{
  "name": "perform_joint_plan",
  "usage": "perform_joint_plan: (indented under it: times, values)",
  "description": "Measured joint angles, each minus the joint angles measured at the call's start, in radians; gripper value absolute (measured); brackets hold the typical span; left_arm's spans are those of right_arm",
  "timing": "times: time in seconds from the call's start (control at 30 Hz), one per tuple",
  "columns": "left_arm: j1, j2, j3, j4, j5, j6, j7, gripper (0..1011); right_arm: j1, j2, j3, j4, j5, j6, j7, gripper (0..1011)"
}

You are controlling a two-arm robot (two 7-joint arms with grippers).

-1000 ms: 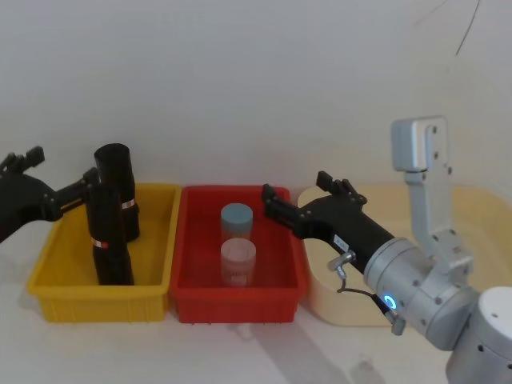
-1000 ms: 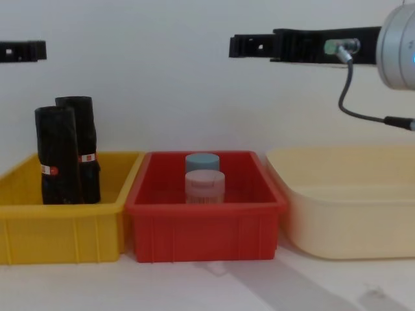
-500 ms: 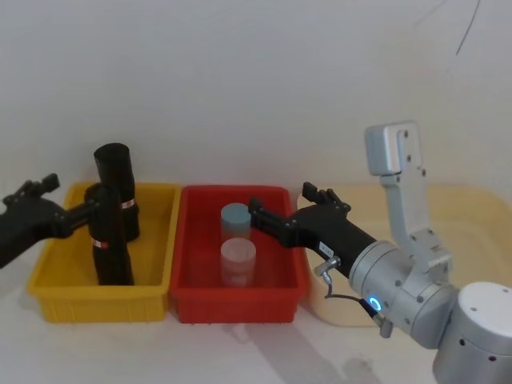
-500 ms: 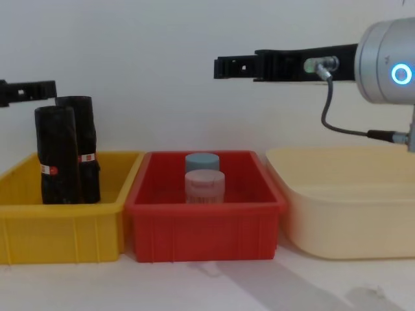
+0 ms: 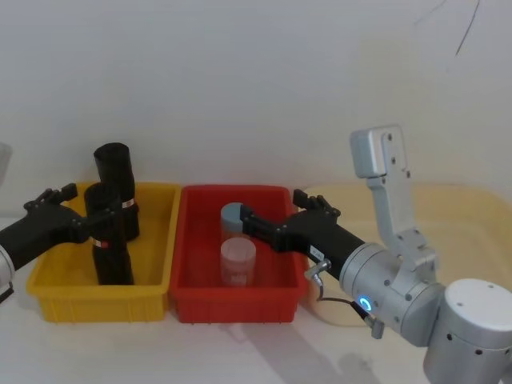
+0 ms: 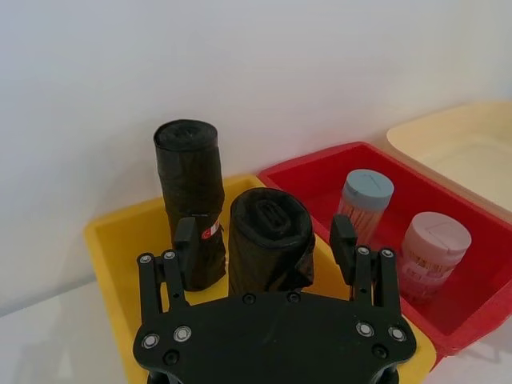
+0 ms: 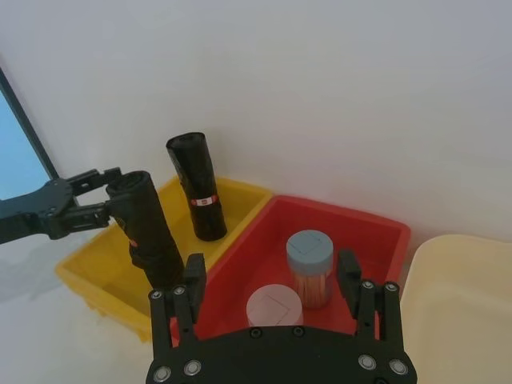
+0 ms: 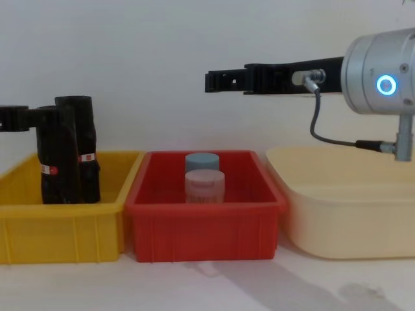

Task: Pick up the garbage bag with the one hand and transfer it to the other hand.

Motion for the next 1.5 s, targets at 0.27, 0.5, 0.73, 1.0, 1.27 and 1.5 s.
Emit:
perform_joint_plan:
  times: [0.27, 0.5, 0.73, 1.0, 1.27, 1.5]
  values:
    - [-0.062, 0.005, 0.048, 0.071, 0.019, -0.008, -0.046, 1002, 0.013, -0.011, -0.002, 0.026, -0.003, 0.003, 0.011, 999]
    - [-0.101, 0.009, 0.079, 0.111, 0.031, -0.013, -0.074, 1002, 0.022, -0.022, -0.002, 0.045, -0.005, 0.002, 0.019, 999]
    - [-0.123, 0.011, 0.096, 0.134, 0.039, -0.015, -0.091, 1001, 0.034, -0.023, -0.007, 0.063, -0.005, 0.003, 0.035, 999]
    - [-0.138, 0.013, 0.108, 0.150, 0.043, -0.017, -0.102, 1001, 0.062, -0.016, -0.031, 0.108, -0.014, 0.006, 0.067, 999]
    - [-0.146, 0.014, 0.114, 0.157, 0.045, -0.017, -0.107, 1001, 0.092, -0.020, -0.059, 0.172, -0.031, 0.003, 0.090, 999]
    - [-0.149, 0.014, 0.116, 0.161, 0.047, -0.018, -0.109, 1002, 0.118, -0.029, -0.072, 0.233, -0.047, -0.013, 0.102, 999]
